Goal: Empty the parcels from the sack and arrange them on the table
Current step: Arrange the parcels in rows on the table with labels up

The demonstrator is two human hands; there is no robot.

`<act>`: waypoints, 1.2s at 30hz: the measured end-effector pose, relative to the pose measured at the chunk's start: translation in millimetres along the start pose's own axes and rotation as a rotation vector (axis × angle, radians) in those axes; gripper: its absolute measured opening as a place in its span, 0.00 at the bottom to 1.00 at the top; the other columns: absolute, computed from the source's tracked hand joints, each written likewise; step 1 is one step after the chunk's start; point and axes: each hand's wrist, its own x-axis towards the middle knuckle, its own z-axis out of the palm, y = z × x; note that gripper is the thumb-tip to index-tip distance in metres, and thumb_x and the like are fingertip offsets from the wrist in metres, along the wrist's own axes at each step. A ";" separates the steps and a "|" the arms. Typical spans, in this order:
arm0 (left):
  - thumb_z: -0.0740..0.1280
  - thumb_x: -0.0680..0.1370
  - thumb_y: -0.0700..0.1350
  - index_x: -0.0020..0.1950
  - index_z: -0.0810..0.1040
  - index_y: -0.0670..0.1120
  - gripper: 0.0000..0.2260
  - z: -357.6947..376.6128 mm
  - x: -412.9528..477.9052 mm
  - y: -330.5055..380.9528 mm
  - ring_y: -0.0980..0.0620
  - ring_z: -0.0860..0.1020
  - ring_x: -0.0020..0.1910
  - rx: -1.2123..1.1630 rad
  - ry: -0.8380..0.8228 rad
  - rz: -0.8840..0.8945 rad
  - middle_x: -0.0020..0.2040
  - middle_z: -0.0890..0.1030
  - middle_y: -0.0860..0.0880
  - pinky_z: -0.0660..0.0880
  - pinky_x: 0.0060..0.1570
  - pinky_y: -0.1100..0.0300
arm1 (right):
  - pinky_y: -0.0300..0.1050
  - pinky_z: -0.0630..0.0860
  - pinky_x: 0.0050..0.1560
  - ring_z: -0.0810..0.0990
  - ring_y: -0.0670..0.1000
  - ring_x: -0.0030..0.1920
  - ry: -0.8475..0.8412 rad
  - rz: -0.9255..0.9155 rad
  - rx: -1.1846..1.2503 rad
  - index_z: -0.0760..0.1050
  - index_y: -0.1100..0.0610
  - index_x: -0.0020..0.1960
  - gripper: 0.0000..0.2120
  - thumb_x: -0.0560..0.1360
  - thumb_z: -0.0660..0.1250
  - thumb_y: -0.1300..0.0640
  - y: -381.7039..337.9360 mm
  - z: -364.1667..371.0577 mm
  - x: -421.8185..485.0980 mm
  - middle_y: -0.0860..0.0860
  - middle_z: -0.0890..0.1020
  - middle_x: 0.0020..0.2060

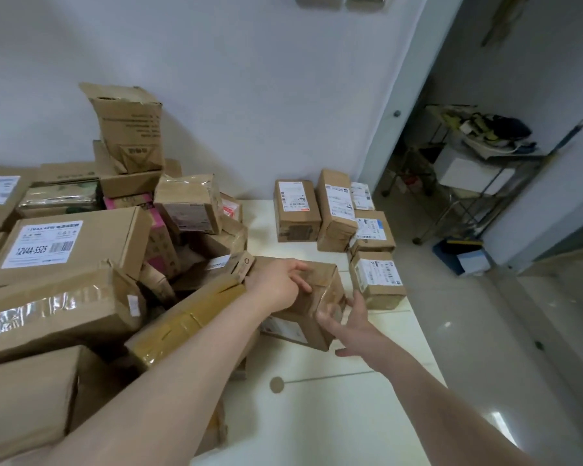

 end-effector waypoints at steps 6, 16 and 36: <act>0.57 0.80 0.35 0.69 0.74 0.54 0.22 20.8 7.5 -4.3 0.55 0.78 0.55 0.133 -0.023 -0.108 0.32 0.82 0.61 0.73 0.54 0.67 | 0.55 0.58 0.74 0.50 0.56 0.77 0.061 -0.136 -0.457 0.32 0.50 0.77 0.68 0.58 0.82 0.44 12.7 8.7 1.7 0.48 0.44 0.75; 0.63 0.76 0.42 0.70 0.70 0.60 0.23 22.8 -24.8 7.5 0.46 0.63 0.73 0.543 0.733 -0.067 0.68 0.72 0.49 0.39 0.74 0.38 | 0.53 0.66 0.70 0.64 0.58 0.70 0.342 -0.104 -0.035 0.46 0.51 0.77 0.55 0.63 0.77 0.45 19.8 8.6 12.6 0.55 0.59 0.71; 0.76 0.67 0.57 0.79 0.37 0.54 0.56 -7.7 -82.6 -13.4 0.37 0.60 0.70 0.884 0.248 -0.536 0.70 0.59 0.37 0.57 0.70 0.42 | 0.55 0.80 0.46 0.81 0.59 0.46 0.369 0.402 0.723 0.64 0.59 0.68 0.23 0.77 0.65 0.51 4.2 21.1 22.5 0.57 0.77 0.55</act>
